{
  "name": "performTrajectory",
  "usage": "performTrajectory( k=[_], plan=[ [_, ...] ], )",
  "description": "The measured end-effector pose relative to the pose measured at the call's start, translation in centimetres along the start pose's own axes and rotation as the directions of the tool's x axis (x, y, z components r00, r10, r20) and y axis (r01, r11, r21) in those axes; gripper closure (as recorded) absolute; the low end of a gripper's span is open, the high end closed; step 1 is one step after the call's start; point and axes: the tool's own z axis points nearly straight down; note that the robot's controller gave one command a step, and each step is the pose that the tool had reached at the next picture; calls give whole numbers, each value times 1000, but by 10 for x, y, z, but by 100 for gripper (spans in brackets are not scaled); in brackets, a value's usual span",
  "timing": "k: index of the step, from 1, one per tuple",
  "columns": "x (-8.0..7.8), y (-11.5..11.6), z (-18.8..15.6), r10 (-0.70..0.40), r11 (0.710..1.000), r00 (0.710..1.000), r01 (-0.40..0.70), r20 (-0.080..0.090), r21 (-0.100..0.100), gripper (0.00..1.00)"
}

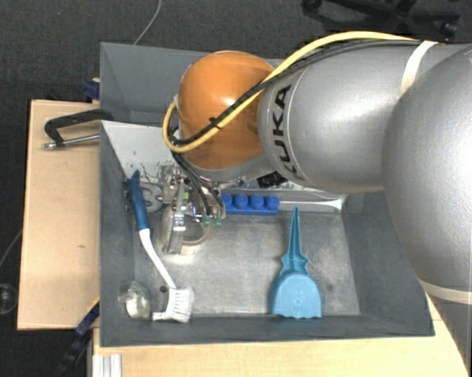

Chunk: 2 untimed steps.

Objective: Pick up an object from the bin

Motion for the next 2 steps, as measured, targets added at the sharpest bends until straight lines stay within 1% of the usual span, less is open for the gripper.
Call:
performTrajectory(
  k=[1, 2],
  plan=[
    [-2, -1, -5, 3, 1000, 1000, -3, 8, -2, 0],
    [-8, -28, 52, -130, 991, 991, 130, 7, -1, 0]
  ],
)
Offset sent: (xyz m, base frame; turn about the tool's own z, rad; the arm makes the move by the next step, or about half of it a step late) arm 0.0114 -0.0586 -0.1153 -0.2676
